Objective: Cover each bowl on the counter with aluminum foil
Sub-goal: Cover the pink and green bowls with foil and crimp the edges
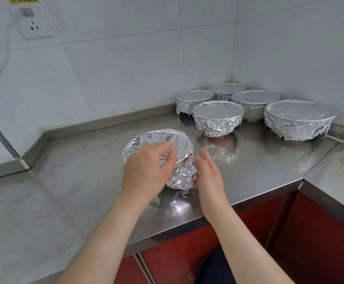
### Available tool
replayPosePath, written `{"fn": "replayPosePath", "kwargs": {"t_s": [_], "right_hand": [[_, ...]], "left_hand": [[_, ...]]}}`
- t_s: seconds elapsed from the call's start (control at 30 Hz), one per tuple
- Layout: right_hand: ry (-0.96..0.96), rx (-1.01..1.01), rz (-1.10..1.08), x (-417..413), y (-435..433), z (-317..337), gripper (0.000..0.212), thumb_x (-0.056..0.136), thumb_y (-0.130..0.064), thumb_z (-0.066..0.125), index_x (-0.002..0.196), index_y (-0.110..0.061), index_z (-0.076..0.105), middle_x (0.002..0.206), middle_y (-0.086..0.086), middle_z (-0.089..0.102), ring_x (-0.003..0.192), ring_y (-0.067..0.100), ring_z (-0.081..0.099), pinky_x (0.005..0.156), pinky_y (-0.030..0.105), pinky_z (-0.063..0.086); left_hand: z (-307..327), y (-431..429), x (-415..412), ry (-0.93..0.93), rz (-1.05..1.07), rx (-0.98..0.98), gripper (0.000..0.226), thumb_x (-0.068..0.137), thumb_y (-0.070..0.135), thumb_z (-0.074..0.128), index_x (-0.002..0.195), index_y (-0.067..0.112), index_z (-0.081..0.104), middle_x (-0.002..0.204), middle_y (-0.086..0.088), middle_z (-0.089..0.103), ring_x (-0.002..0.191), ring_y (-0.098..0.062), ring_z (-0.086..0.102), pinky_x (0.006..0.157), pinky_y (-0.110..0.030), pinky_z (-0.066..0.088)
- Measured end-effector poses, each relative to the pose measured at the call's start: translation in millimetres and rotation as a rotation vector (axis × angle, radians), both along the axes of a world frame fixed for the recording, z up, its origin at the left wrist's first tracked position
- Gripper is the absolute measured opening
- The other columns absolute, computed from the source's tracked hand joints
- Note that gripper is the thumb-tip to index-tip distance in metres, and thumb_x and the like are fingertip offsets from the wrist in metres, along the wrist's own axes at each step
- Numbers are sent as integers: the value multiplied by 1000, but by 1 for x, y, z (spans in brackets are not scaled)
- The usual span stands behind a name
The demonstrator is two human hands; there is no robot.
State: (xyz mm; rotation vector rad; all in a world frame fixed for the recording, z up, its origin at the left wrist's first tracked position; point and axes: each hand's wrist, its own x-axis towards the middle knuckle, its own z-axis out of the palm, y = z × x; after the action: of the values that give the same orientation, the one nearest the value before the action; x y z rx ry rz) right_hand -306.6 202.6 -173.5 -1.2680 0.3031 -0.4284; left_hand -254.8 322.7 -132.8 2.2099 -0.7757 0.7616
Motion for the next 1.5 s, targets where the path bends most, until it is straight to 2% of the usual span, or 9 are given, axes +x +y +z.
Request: {"fn": "replayPosePath", "kwargs": {"t_s": [0.17, 0.3, 0.57, 0.83, 0.93, 1.13, 1.27, 1.4, 1.5], "right_hand": [[7, 144, -40, 6, 0, -2, 39, 100, -28, 47, 137, -38, 46, 143, -13, 46, 125, 5, 47, 101, 31, 43], [-12, 82, -48, 11, 11, 6, 45, 101, -33, 45, 145, -25, 41, 149, -13, 40, 134, 4, 38, 109, 23, 27], [65, -78, -115, 26, 22, 4, 59, 103, -48, 23, 155, -21, 15, 160, -8, 16, 146, 10, 16, 109, 20, 14], [95, 28, -49, 33, 13, 12, 51, 104, -44, 29, 148, -19, 36, 155, -5, 32, 140, 13, 32, 112, 27, 25], [135, 95, -29, 33, 5, 23, 34, 101, -50, 34, 122, -30, 52, 126, -13, 53, 115, 10, 47, 100, 29, 34], [109, 241, -156, 31, -24, 19, 61, 86, -58, 50, 140, -31, 46, 141, -9, 48, 129, 18, 46, 111, 49, 34], [136, 261, -2, 32, -21, 18, 88, 54, -73, 71, 132, -37, 52, 135, -7, 57, 123, 23, 54, 108, 53, 36], [177, 220, -74, 36, -11, 20, 49, 90, -45, 51, 130, -17, 52, 131, 12, 59, 119, 34, 56, 103, 45, 42], [163, 202, -122, 39, -8, 20, 39, 103, -38, 35, 127, -12, 51, 115, 7, 59, 97, 22, 56, 79, 33, 45]], "left_hand": [[6, 33, 61, 344, 146, -35, 20, 92, 36, 58, 102, 30, 73, 141, -1, 52, 134, -11, 41, 105, -23, 31], [1, 27, 62, 599, -35, -148, 30, 86, 46, 48, 91, 24, 68, 119, 3, 56, 107, 4, 46, 70, -3, 31], [-8, 16, 50, 437, 185, -43, 33, 97, 27, 38, 77, 6, 52, 93, -7, 49, 98, -30, 48, 74, -31, 29], [2, 7, 32, 430, 222, -56, 30, 100, 24, 36, 106, 4, 57, 99, 0, 41, 117, -27, 42, 97, -33, 28], [7, 11, 26, 489, 216, 0, 35, 101, 32, 33, 114, 8, 54, 106, 1, 43, 118, -28, 43, 94, -33, 29], [0, 29, 15, 222, 364, 101, 40, 96, 43, 40, 127, 24, 56, 124, -7, 51, 121, -25, 39, 95, -33, 32], [-4, 20, 33, 520, 40, -173, 71, 75, 57, 45, 134, 19, 54, 145, -5, 41, 134, -18, 35, 116, -35, 23], [-10, 5, 31, 620, -25, -228, 59, 91, 40, 48, 140, 7, 45, 149, -7, 33, 114, -4, 41, 111, -25, 27], [-14, 2, 32, 559, -24, -233, 41, 86, 35, 40, 99, 0, 56, 111, -17, 48, 90, -6, 42, 88, -29, 33]]}}
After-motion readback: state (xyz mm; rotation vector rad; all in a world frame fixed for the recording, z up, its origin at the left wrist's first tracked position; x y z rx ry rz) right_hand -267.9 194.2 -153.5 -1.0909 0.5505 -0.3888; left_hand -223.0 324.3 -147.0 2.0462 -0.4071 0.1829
